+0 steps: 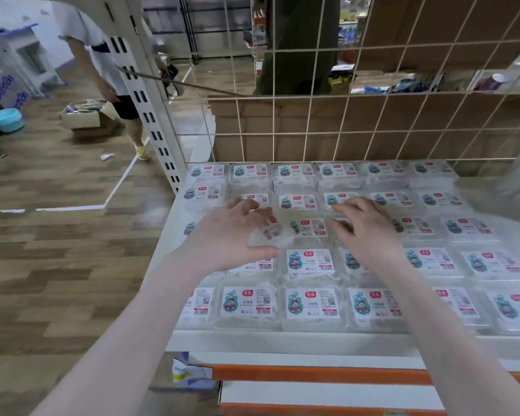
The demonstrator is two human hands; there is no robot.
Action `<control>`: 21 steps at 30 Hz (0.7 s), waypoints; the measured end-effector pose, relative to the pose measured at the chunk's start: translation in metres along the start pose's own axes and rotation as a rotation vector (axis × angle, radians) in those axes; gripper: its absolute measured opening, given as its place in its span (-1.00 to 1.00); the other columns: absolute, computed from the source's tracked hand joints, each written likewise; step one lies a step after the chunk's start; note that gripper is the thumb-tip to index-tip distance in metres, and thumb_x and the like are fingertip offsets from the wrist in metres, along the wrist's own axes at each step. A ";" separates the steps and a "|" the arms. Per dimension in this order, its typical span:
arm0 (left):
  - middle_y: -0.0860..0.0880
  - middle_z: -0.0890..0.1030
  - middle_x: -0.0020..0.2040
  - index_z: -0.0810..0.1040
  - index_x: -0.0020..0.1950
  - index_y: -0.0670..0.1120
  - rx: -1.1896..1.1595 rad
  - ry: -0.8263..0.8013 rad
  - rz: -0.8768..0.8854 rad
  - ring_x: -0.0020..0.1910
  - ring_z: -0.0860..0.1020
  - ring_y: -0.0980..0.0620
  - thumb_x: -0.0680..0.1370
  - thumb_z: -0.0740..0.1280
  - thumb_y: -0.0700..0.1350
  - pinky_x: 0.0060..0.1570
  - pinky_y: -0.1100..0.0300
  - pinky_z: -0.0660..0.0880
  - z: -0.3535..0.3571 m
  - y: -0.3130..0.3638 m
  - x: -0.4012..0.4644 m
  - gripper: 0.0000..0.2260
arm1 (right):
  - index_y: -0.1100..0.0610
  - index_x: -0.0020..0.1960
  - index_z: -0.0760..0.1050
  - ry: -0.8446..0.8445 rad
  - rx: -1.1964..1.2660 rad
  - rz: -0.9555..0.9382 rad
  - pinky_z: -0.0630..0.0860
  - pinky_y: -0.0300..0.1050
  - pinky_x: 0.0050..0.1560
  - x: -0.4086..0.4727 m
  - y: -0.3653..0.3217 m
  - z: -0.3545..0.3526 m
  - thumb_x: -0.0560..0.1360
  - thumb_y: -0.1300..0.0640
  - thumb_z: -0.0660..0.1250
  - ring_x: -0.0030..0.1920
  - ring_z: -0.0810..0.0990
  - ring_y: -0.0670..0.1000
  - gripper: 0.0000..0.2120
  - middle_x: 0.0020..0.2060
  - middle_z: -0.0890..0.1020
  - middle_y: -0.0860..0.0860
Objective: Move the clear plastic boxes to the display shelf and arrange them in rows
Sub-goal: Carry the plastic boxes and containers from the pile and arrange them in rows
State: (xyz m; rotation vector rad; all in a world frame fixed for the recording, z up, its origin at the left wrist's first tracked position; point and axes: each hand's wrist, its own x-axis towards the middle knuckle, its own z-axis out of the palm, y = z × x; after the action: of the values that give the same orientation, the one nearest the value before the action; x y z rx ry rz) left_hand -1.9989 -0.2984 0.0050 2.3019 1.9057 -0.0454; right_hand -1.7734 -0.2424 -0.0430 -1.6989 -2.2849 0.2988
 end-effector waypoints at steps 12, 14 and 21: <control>0.05 0.20 0.51 0.23 0.50 0.01 -0.007 0.093 0.131 0.48 0.16 0.01 0.60 0.18 0.05 0.34 0.08 0.26 0.012 -0.001 0.013 -0.53 | 0.05 0.38 0.37 -0.004 0.012 0.004 0.21 -0.05 0.33 0.001 -0.001 -0.001 0.58 -0.03 0.15 0.32 0.29 0.03 -0.61 0.28 0.41 -0.02; 0.04 0.23 0.50 0.24 0.49 0.00 -0.026 0.125 0.109 0.46 0.19 0.01 0.60 0.19 0.05 0.30 0.07 0.31 0.014 -0.001 0.017 -0.54 | 0.05 0.37 0.37 -0.003 0.015 0.002 0.21 -0.06 0.32 0.001 -0.001 -0.001 0.58 -0.03 0.15 0.32 0.29 0.03 -0.61 0.27 0.41 -0.02; -0.01 0.32 0.44 0.28 0.46 -0.06 0.019 0.234 -0.015 0.41 0.26 -0.03 0.61 0.19 0.02 0.22 0.13 0.31 0.016 0.001 0.028 -0.57 | 0.04 0.37 0.37 0.004 0.028 0.007 0.21 -0.09 0.31 0.000 -0.001 -0.001 0.59 -0.03 0.15 0.32 0.28 0.02 -0.61 0.27 0.41 -0.03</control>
State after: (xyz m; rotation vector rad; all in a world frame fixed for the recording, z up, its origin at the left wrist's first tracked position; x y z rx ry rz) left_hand -1.9918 -0.2737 -0.0140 2.3975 2.0374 0.2149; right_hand -1.7739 -0.2422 -0.0416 -1.6927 -2.2621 0.3267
